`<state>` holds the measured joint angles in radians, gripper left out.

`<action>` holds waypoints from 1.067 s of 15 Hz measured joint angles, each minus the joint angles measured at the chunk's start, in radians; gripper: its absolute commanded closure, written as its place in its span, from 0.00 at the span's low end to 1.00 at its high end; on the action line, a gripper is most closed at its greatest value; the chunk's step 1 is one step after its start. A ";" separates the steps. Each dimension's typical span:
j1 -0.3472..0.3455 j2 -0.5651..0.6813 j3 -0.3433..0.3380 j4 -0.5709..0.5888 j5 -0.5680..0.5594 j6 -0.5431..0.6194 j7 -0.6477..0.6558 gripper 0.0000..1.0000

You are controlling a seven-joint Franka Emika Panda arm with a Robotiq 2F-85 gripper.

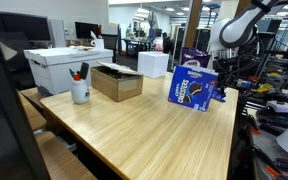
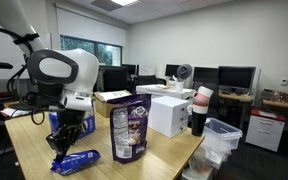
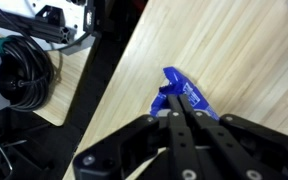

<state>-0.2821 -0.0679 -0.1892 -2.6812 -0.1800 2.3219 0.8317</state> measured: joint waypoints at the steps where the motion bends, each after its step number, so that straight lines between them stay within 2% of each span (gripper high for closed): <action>1: 0.000 -0.011 -0.004 0.001 0.001 -0.020 -0.016 0.96; 7: -0.001 -0.149 -0.020 0.000 0.001 -0.156 -0.096 0.96; 11: -0.001 -0.213 0.013 0.015 -0.003 -0.197 -0.096 0.96; 12: -0.001 -0.218 0.022 0.022 -0.003 -0.201 -0.096 0.71; 14: -0.001 -0.219 0.037 0.032 -0.004 -0.203 -0.096 0.68; 16: -0.001 -0.216 0.042 0.027 -0.004 -0.183 -0.096 0.58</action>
<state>-0.2831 -0.2837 -0.1468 -2.6540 -0.1842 2.1390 0.7354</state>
